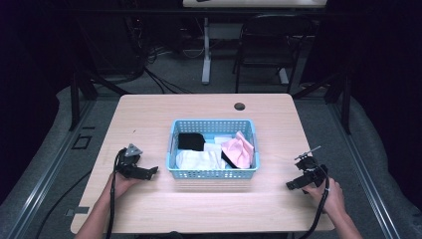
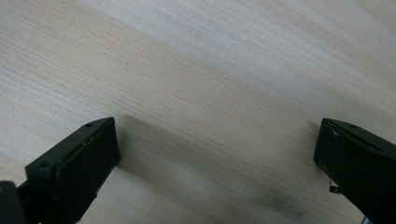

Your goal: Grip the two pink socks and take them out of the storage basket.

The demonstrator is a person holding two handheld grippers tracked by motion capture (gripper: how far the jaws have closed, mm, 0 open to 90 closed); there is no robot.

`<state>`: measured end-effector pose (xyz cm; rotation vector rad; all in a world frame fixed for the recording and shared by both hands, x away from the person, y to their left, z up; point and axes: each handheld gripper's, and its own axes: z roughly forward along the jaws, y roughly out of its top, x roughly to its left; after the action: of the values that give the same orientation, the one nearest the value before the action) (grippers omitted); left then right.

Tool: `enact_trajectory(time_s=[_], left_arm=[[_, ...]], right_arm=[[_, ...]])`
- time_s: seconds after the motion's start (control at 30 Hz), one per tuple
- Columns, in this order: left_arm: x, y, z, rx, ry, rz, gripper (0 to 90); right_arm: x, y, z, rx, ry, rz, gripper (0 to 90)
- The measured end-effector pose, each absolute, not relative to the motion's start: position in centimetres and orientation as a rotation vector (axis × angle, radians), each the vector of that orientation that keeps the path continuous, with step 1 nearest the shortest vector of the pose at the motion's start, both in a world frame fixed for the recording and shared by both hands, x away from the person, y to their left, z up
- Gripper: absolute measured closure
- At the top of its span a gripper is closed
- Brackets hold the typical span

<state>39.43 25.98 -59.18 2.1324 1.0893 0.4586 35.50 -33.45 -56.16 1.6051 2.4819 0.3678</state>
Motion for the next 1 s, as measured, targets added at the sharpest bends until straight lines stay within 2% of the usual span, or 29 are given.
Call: enact_trajectory(time_s=[0.47,1.0], left_arm=[[39.4,26.0,-59.2,2.133,1.089,0.458,0.7],[39.5,26.0,-59.2,2.135,1.085,0.456,0.7]], right_arm=[[35.3,-33.6,-56.2,1.549,2.500,0.422,0.0],[36.0,-32.9,-55.5,1.517,2.588,0.331,0.0]])
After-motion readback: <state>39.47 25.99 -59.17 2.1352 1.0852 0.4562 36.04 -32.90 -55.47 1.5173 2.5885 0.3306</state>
